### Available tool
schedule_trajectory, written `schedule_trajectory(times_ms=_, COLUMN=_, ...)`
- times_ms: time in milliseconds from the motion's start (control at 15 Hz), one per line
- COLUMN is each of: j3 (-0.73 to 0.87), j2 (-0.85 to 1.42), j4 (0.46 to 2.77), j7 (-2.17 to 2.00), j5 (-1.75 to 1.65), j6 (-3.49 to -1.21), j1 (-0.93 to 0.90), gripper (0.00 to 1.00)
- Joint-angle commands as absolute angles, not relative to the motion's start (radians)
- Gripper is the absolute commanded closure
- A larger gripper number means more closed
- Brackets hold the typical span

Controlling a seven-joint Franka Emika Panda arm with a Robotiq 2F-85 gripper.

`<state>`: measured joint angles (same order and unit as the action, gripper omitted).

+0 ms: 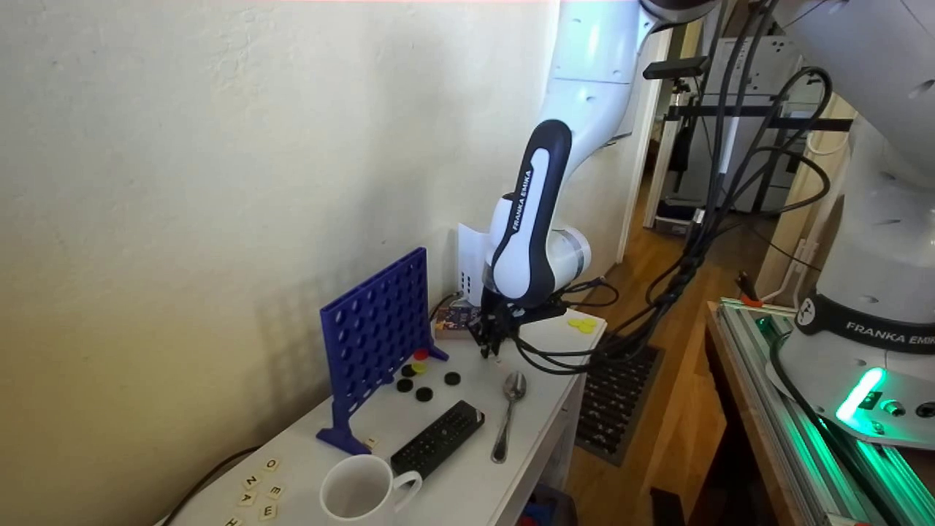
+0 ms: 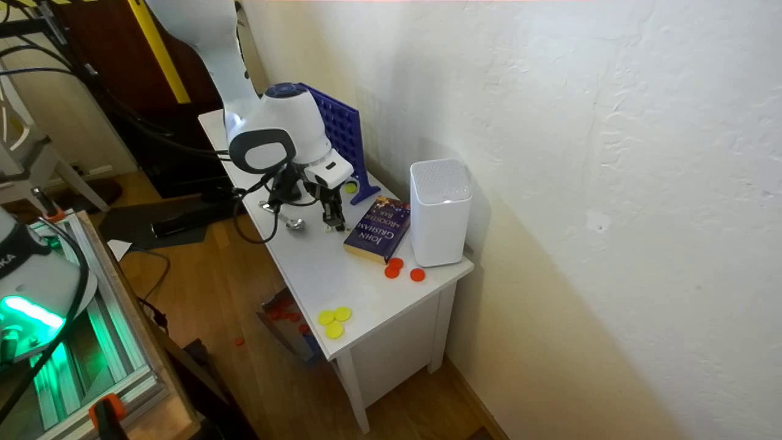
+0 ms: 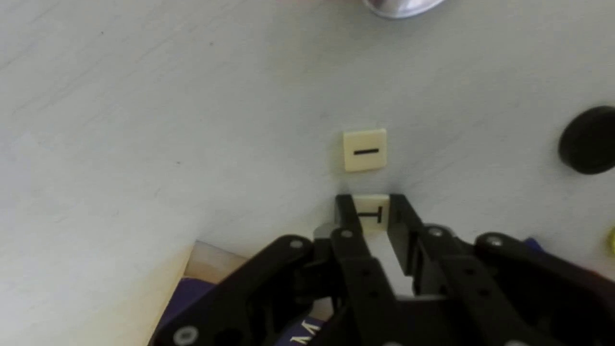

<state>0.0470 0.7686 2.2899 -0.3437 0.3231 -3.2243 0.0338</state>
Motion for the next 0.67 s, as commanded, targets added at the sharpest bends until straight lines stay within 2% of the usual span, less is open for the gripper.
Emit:
schedule_trajectory(times_ms=0, j3=0.068, j2=0.716, j4=2.331, j7=-0.356, j5=0.344, j6=-3.217, j1=0.008, gripper=0.95)
schedule_trajectory(times_ms=600, j3=0.08, j2=0.685, j4=2.366, j7=-0.427, j5=0.385, j6=-3.209, j1=0.004, gripper=0.95)
